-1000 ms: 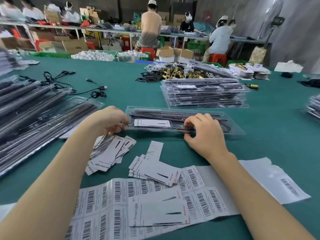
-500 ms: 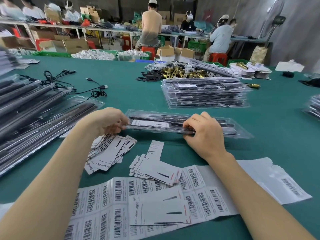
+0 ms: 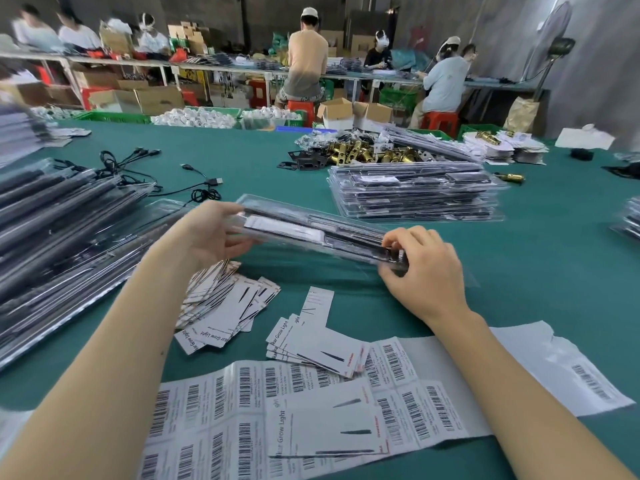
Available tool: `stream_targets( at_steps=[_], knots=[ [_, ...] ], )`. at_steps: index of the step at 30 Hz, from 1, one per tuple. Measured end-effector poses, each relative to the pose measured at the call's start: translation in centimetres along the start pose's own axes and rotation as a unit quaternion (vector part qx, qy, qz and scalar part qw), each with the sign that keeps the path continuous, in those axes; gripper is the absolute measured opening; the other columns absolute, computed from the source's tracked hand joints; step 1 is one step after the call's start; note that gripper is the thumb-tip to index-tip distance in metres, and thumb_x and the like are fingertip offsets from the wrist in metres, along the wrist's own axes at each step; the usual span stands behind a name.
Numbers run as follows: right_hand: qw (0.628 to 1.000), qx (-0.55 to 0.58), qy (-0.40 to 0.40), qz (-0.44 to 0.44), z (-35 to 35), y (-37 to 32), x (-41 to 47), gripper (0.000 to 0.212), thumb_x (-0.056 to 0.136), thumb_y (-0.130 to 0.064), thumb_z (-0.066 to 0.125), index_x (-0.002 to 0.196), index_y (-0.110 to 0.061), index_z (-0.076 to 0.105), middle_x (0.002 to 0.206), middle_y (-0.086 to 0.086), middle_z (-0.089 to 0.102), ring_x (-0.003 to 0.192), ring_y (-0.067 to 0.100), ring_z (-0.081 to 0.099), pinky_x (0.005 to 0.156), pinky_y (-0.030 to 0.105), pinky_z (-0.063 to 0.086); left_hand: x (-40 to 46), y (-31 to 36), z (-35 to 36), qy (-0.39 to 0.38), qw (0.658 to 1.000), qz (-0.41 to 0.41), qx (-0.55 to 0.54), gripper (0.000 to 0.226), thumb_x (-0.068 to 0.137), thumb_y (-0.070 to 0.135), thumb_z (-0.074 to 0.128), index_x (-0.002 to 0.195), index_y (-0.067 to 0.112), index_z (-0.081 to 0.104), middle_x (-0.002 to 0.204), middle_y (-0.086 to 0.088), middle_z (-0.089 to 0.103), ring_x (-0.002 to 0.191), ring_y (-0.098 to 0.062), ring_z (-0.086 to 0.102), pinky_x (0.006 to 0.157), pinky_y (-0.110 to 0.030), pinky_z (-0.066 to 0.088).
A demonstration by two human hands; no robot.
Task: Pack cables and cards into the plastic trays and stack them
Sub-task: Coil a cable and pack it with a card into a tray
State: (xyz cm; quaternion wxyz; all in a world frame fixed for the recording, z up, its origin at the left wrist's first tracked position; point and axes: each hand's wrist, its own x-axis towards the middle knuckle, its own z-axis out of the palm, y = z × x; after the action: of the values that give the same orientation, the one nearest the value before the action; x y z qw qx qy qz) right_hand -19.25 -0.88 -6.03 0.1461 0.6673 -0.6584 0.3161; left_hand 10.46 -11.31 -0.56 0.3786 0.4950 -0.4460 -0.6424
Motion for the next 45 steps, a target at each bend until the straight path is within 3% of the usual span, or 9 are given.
stream_targets(
  at_steps=[8, 14, 19, 25, 30, 34, 37, 42, 45],
  knots=[
    [0.99, 0.05, 0.013, 0.132, -1.5, 3.2, 1.0, 0.034, 0.076, -0.053, 0.079, 0.1, -0.038, 0.061, 0.115, -0.01, 0.058, 0.114, 0.022, 0.054, 0.086, 0.036, 0.039, -0.7, 0.0, -3.0, 0.001, 0.996, -0.016, -0.083, 0.031, 0.102, 0.012, 0.041, 0.131, 0.002, 0.044, 0.088, -0.021, 0.075, 0.072, -0.025, 0.073, 0.054, -0.019, 0.057],
    [0.967, 0.188, 0.001, 0.171, -0.5, 2.8, 0.7, 0.021, 0.084, -0.038, 0.078, 0.096, -0.035, 0.062, 0.102, -0.009, 0.065, 0.092, 0.011, 0.063, 0.077, 0.035, 0.057, -1.8, 2.4, -1.5, -0.021, 0.986, 0.081, -0.146, 0.052, 0.099, 0.034, 0.049, 0.143, 0.006, 0.041, 0.101, -0.013, 0.062, 0.079, -0.021, 0.069, 0.067, -0.027, 0.06],
    [0.937, 0.28, 0.105, 0.181, -1.3, 1.2, 1.8, 0.021, 0.079, -0.035, 0.084, 0.097, -0.034, 0.072, 0.092, -0.008, 0.071, 0.076, 0.004, 0.064, 0.07, 0.008, 0.048, -2.6, 4.5, -0.5, 0.065, 0.972, 0.145, -0.174, 0.064, 0.094, 0.067, 0.044, 0.131, 0.015, 0.045, 0.112, -0.013, 0.067, 0.09, -0.028, 0.075, 0.069, -0.041, 0.061],
    [0.895, 0.357, 0.112, 0.244, -2.6, 0.0, 2.5, 0.03, 0.067, -0.06, 0.085, 0.083, -0.045, 0.065, 0.072, -0.013, 0.066, 0.056, 0.013, 0.06, 0.058, 0.034, 0.055, -1.2, 2.4, -0.1, 0.062, 0.975, 0.161, -0.14, 0.057, 0.098, 0.059, 0.049, 0.14, 0.022, 0.043, 0.125, -0.009, 0.064, 0.104, -0.027, 0.07, 0.075, -0.037, 0.06],
    [0.802, 0.506, 0.09, 0.305, -2.6, -2.0, 2.8, 0.029, 0.072, -0.048, 0.086, 0.09, -0.034, 0.07, 0.083, -0.009, 0.073, 0.041, 0.011, 0.053, 0.042, 0.022, 0.047, 0.5, 0.6, 1.6, 0.058, 0.996, 0.054, 0.028, 0.056, 0.093, 0.055, 0.061, 0.133, 0.018, 0.048, 0.121, -0.011, 0.061, 0.097, -0.026, 0.068, 0.078, -0.036, 0.058],
    [0.701, 0.604, -0.001, 0.379, -1.8, -3.8, 2.5, 0.034, 0.081, -0.043, 0.08, 0.106, -0.023, 0.069, 0.087, -0.009, 0.074, 0.049, 0.01, 0.06, 0.044, 0.018, 0.049, 0.0, -1.2, 3.8, -0.134, 0.984, 0.012, 0.119, 0.076, 0.076, 0.055, 0.08, 0.134, 0.013, 0.053, 0.128, -0.008, 0.066, 0.105, -0.024, 0.072, 0.09, -0.04, 0.058],
    [0.657, 0.645, -0.068, 0.385, -1.3, -4.6, 2.2, 0.028, 0.088, -0.043, 0.074, 0.107, -0.025, 0.064, 0.097, -0.007, 0.065, 0.06, 0.013, 0.068, 0.046, 0.017, 0.05, -0.2, -2.3, 5.9, -0.204, 0.978, 0.043, 0.032, 0.058, 0.082, 0.022, 0.081, 0.133, 0.01, 0.054, 0.124, -0.009, 0.071, 0.105, -0.028, 0.072, 0.082, -0.04, 0.06],
    [0.703, 0.6, -0.161, 0.345, -1.3, -3.7, 2.0, 0.019, 0.094, -0.038, 0.067, 0.097, -0.022, 0.057, 0.088, -0.011, 0.067, 0.048, 0.012, 0.052, 0.043, 0.019, 0.036, 0.1, -2.4, 7.5, -0.138, 0.984, 0.096, -0.051, 0.065, 0.089, 0.005, 0.069, 0.147, 0.014, 0.042, 0.107, -0.005, 0.075, 0.105, -0.023, 0.068, 0.092, -0.044, 0.056],
    [0.731, 0.58, -0.199, 0.3, -1.7, -3.1, 2.2, 0.014, 0.091, -0.036, 0.066, 0.094, -0.023, 0.061, 0.089, -0.006, 0.068, 0.071, 0.015, 0.061, 0.06, 0.026, 0.044, -0.3, -2.3, 7.4, -0.169, 0.981, 0.061, -0.077, 0.047, 0.088, 0.004, 0.061, 0.135, 0.012, 0.057, 0.113, -0.006, 0.073, 0.082, -0.018, 0.071, 0.066, -0.029, 0.058]
  ],
)
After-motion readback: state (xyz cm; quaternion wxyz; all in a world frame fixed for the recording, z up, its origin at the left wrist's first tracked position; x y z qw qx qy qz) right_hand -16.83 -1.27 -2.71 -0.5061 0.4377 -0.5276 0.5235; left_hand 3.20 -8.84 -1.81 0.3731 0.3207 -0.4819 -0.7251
